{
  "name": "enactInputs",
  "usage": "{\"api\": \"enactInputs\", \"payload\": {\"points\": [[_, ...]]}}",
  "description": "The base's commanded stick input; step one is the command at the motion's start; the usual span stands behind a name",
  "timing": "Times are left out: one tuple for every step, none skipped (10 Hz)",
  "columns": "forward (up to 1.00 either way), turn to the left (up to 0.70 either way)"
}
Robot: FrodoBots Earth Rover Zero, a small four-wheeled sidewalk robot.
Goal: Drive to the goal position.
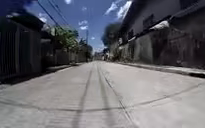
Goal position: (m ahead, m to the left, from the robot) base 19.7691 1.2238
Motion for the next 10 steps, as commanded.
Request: {"api": "enactInputs", "payload": {"points": [[1.00, 0.05], [1.00, 0.00], [1.00, 0.13], [1.00, 0.17], [1.00, 0.19], [1.00, 0.17], [1.00, 0.09], [1.00, 0.08], [1.00, 0.08], [1.00, -0.03]]}}
